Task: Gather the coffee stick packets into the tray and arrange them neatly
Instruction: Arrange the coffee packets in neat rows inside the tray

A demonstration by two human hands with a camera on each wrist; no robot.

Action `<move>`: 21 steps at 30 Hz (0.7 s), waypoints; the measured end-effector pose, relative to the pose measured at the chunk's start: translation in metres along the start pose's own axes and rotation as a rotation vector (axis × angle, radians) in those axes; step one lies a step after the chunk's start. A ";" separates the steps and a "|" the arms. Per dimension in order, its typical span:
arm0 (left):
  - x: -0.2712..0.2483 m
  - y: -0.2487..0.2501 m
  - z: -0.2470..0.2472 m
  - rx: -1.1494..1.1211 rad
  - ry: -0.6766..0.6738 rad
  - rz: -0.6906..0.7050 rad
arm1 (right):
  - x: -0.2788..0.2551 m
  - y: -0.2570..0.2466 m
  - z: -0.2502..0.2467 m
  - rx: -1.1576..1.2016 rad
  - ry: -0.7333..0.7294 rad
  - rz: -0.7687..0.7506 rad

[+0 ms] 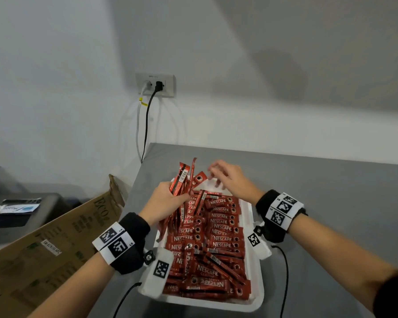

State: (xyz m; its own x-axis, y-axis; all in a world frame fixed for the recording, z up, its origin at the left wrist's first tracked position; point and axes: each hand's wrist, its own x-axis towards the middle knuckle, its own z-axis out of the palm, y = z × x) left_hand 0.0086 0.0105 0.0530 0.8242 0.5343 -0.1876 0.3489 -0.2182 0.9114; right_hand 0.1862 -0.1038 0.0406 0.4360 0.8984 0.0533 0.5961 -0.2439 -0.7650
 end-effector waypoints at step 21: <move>0.003 -0.014 -0.008 -0.016 0.000 -0.038 | 0.037 0.036 0.029 -0.838 -0.366 0.158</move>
State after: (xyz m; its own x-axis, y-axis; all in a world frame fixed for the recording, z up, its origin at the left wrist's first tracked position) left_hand 0.0027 0.0219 0.0422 0.8105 0.5419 -0.2224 0.3727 -0.1843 0.9095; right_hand 0.2040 -0.0691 -0.0032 0.3982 0.8570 -0.3272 0.9029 -0.4291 -0.0251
